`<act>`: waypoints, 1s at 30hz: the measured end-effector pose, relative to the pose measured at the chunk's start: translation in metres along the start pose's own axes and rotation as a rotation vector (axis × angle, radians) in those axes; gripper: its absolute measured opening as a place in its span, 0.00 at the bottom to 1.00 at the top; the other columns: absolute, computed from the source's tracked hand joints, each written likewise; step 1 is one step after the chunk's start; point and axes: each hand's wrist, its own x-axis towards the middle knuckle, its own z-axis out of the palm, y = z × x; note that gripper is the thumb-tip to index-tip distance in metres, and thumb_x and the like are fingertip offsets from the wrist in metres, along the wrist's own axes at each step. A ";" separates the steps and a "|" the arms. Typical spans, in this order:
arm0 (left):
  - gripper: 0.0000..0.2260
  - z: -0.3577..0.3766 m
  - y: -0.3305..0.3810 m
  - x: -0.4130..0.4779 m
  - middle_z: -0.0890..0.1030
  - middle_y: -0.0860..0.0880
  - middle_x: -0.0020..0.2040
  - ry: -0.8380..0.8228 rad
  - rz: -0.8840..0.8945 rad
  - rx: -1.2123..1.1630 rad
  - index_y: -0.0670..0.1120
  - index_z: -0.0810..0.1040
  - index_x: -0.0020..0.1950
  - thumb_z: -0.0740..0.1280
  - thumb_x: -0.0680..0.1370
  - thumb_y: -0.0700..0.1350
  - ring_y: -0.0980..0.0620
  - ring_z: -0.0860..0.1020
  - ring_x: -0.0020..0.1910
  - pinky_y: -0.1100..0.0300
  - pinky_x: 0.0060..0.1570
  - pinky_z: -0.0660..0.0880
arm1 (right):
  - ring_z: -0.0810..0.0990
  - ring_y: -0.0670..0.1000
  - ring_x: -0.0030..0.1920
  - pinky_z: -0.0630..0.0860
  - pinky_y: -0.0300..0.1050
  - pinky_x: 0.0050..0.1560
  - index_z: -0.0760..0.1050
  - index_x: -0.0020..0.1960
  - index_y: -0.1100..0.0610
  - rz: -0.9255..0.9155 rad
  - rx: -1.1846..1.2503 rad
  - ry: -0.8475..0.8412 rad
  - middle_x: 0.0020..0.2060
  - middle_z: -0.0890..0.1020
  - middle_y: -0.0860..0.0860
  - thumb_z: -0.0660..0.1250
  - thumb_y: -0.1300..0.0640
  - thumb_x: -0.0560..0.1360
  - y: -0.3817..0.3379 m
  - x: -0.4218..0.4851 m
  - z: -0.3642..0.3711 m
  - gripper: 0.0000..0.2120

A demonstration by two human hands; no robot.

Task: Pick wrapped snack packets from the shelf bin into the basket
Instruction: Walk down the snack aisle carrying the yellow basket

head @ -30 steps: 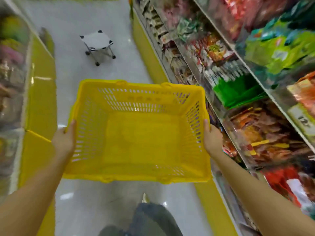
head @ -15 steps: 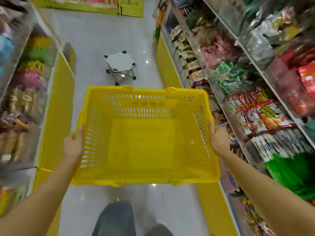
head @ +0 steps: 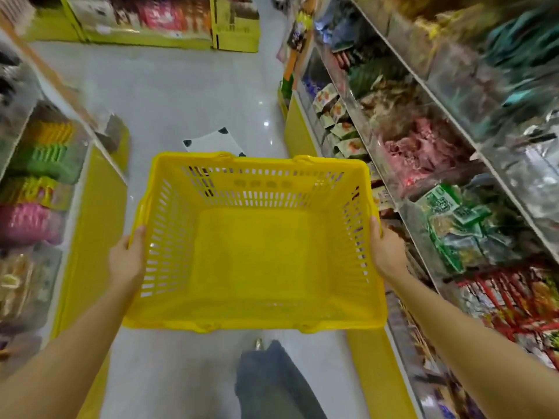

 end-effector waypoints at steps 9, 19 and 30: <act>0.22 0.049 0.059 0.155 0.75 0.25 0.49 0.035 -0.031 -0.041 0.30 0.74 0.46 0.57 0.81 0.51 0.34 0.75 0.48 0.49 0.42 0.64 | 0.77 0.60 0.48 0.65 0.46 0.41 0.74 0.48 0.60 -0.031 -0.029 -0.071 0.43 0.78 0.59 0.46 0.39 0.79 -0.102 0.157 0.061 0.28; 0.21 0.089 0.133 0.355 0.76 0.32 0.48 -0.040 -0.045 -0.013 0.34 0.75 0.47 0.56 0.81 0.53 0.34 0.74 0.52 0.51 0.45 0.64 | 0.73 0.58 0.33 0.62 0.47 0.32 0.71 0.36 0.62 0.025 -0.011 -0.068 0.30 0.74 0.58 0.47 0.42 0.80 -0.220 0.294 0.131 0.28; 0.22 0.186 0.229 0.541 0.75 0.29 0.52 -0.091 0.024 0.165 0.34 0.76 0.53 0.55 0.81 0.53 0.36 0.73 0.55 0.48 0.52 0.65 | 0.67 0.49 0.29 0.59 0.43 0.28 0.59 0.30 0.49 0.131 -0.040 -0.037 0.27 0.68 0.50 0.45 0.41 0.79 -0.284 0.458 0.187 0.22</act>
